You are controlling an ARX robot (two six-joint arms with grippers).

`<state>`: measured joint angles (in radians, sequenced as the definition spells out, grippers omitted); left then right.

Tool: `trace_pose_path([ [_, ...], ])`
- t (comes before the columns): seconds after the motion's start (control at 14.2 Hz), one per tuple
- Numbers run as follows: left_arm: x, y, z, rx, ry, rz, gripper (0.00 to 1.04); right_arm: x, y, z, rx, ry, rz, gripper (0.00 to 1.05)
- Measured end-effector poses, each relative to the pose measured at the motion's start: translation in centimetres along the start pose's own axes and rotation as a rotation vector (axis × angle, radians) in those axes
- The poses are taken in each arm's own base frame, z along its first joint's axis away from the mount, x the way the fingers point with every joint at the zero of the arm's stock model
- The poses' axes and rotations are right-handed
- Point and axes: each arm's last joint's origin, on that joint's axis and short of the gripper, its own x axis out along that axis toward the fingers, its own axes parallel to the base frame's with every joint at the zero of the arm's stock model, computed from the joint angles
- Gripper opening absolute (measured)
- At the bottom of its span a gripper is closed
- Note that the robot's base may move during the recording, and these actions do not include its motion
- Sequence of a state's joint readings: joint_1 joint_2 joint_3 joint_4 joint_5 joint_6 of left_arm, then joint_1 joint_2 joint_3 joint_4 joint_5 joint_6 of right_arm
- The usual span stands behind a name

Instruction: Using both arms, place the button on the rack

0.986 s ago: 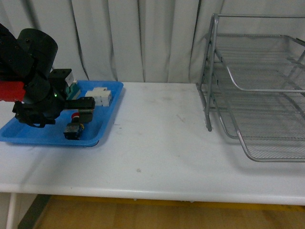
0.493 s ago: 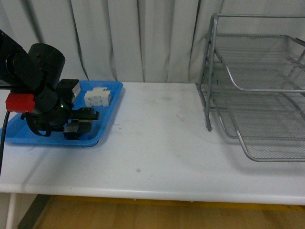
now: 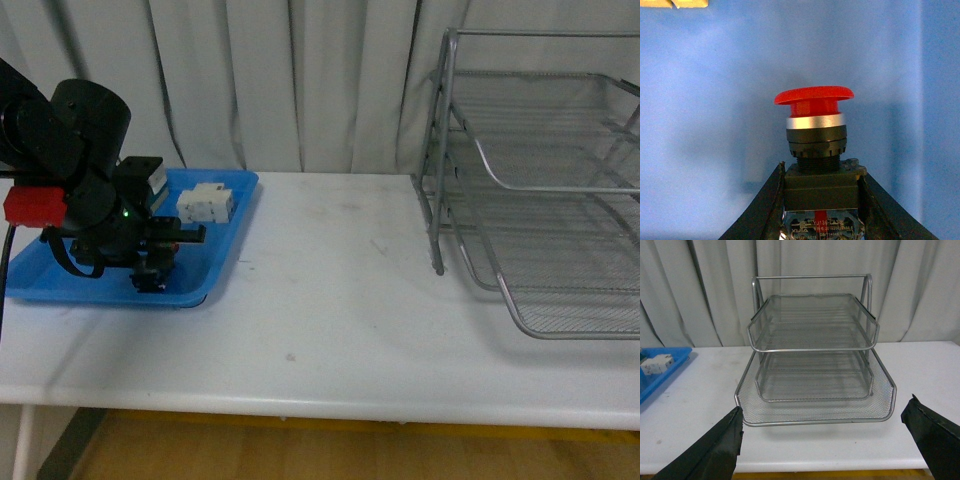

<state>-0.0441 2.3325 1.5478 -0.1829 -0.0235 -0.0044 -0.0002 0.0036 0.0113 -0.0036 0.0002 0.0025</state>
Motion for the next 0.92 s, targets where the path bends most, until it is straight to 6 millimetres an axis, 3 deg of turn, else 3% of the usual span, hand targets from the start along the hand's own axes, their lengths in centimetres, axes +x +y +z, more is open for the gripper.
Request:
trace_pose_path([
  [0.14, -3.7, -0.3, 0.7, 0.005, -0.079, -0.029, 0.35, 0.0, 0.0, 0.0, 0.0, 0.0, 0.0, 0.98],
  [0.35, -12.1, -1.1, 1.2, 0.034, -0.268, -0.054, 0.35, 0.0, 0.0, 0.0, 0.0, 0.0, 0.0, 0.98],
  [0.49, -15.6, -1.6, -0.9, 0.048, -0.317, -0.063, 0.35, 0.0, 0.0, 0.0, 0.0, 0.0, 0.0, 0.98],
  [0.63, -19.2, -2.2, -5.3, 0.065, -0.327, -0.051, 0.35, 0.0, 0.0, 0.0, 0.0, 0.0, 0.0, 0.98],
  [0.7, -20.6, -2.1, -7.0, 0.065, -0.356, -0.019, 0.35, 0.0, 0.0, 0.0, 0.0, 0.0, 0.0, 0.98],
  [0.92, -20.1, -1.9, -8.7, 0.062, -0.321, -0.011, 0.35, 0.0, 0.0, 0.0, 0.0, 0.0, 0.0, 0.98],
])
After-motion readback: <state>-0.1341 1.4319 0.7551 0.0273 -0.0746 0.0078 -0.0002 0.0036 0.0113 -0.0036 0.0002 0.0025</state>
